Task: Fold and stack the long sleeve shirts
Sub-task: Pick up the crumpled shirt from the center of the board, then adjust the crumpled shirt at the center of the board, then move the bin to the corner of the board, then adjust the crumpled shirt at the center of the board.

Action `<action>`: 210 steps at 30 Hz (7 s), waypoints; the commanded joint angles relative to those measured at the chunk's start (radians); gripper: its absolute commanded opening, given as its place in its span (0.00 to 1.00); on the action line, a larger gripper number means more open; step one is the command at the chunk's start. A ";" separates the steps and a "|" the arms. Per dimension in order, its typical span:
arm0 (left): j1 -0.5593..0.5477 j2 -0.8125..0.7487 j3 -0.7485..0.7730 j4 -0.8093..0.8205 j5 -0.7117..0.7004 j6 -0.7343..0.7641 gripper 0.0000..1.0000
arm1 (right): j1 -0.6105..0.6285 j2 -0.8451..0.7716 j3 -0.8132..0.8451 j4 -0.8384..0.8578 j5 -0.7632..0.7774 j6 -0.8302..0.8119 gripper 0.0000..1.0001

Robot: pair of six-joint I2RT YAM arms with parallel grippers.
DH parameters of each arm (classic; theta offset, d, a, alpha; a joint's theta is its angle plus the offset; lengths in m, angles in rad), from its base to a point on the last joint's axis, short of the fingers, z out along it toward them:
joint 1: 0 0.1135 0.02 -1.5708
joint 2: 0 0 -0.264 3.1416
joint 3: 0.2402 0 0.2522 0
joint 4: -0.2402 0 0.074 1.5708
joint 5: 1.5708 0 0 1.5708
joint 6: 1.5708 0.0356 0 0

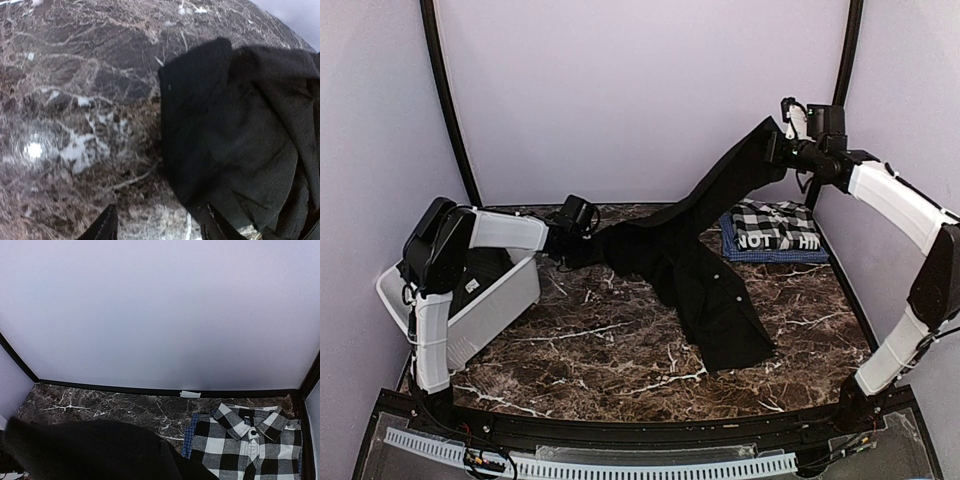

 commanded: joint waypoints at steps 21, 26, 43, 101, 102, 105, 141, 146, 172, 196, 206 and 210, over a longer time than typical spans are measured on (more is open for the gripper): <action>0.026 -0.020 0.176 0.112 0.037 0.139 0.00 | 0.003 -0.152 -0.052 0.018 -0.168 0.018 0.00; 0.026 -0.240 0.052 0.131 -0.008 0.175 0.00 | 0.028 -0.174 -0.008 -0.036 -0.239 -0.031 0.00; -0.042 -0.891 -0.049 0.129 0.189 0.491 0.00 | 0.113 -0.408 0.224 -0.241 -0.165 -0.112 0.00; 0.106 0.147 0.766 -0.371 0.249 0.190 0.61 | -0.027 0.115 -0.010 -0.216 -0.019 -0.021 0.00; 0.102 0.125 0.711 -0.366 0.240 0.192 0.61 | -0.003 0.106 -0.029 -0.213 -0.016 -0.021 0.00; 0.078 0.019 0.601 -0.342 0.234 0.199 0.65 | 0.066 0.078 -0.089 -0.206 -0.010 -0.013 0.00; 0.237 -0.301 -0.088 -0.362 0.003 0.140 0.43 | 0.333 -0.004 -0.328 -0.161 -0.036 0.071 0.00; 0.237 -0.233 0.017 -0.364 0.080 0.166 0.46 | 0.335 -0.021 -0.341 -0.159 -0.030 0.066 0.00; 0.061 -0.318 -0.252 -0.320 -0.048 0.112 0.54 | 0.296 -0.067 -0.293 -0.178 0.191 0.031 0.00; 0.063 -0.194 0.032 -0.396 -0.207 0.194 0.00 | 0.155 -0.163 -0.335 -0.211 0.195 0.020 0.00; 0.085 -0.162 0.308 -0.540 -0.298 0.310 0.00 | -0.062 -0.098 -0.181 -0.205 0.272 -0.047 0.00; 0.120 -0.110 0.447 -0.590 -0.305 0.347 0.00 | -0.140 -0.022 -0.097 -0.210 0.256 -0.051 0.00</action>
